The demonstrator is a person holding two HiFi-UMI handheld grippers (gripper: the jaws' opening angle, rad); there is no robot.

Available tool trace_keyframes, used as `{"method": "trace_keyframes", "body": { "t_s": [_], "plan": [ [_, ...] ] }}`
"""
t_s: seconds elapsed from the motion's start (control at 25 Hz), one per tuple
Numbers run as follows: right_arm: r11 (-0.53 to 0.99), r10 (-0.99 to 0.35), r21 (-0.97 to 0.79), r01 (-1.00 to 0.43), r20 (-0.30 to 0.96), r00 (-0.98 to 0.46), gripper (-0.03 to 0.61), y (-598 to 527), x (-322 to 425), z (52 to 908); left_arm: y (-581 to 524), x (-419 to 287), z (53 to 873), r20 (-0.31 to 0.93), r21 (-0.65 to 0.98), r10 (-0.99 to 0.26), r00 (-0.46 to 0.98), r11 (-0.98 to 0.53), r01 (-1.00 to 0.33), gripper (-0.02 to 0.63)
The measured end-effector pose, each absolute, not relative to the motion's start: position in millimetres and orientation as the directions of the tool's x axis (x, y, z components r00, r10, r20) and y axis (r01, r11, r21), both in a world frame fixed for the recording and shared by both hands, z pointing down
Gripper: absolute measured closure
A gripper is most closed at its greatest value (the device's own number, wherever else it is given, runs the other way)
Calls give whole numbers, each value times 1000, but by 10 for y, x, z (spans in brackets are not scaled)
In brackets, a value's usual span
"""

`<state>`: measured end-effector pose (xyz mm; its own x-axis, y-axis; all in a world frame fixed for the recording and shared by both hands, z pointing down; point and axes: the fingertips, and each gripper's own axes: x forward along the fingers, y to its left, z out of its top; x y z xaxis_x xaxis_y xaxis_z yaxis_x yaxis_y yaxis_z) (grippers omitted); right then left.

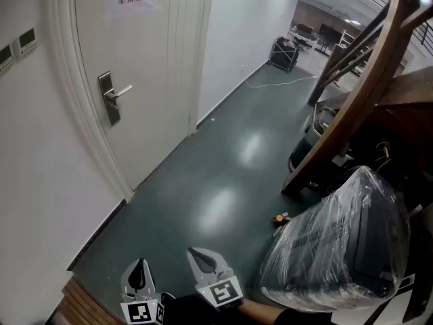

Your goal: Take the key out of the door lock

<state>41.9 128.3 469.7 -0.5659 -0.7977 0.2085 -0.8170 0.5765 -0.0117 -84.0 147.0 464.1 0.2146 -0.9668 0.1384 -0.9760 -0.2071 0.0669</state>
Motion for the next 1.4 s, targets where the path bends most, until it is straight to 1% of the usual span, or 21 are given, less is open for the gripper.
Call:
{"method": "trace_keyframes", "body": {
  "t_s": [0.4,0.76,1.04,1.2,1.4],
  "plan": [
    [570,-800,-4,-821,225,-556,589,1336,498,4729,1507,-796,4726,176,102,-961,212,-196,-975,597],
    [577,-788,-46,-816,232,-570,588,1250,666,4782,1423,-694,4705,165,99,-968,189,-175,-980,595],
    [580,-798,-12,-815,191,-571,588,965,781,4643,1057,-531,4712,131,110,-981,145,-131,-985,595],
    [587,-799,-10,-809,152,-582,588,796,873,4542,882,-307,4631,107,106,-983,147,-136,-985,595],
    [588,-794,-33,-808,164,-585,588,674,1062,4617,836,-123,4607,111,87,-983,145,-135,-987,597]
  ]
}}
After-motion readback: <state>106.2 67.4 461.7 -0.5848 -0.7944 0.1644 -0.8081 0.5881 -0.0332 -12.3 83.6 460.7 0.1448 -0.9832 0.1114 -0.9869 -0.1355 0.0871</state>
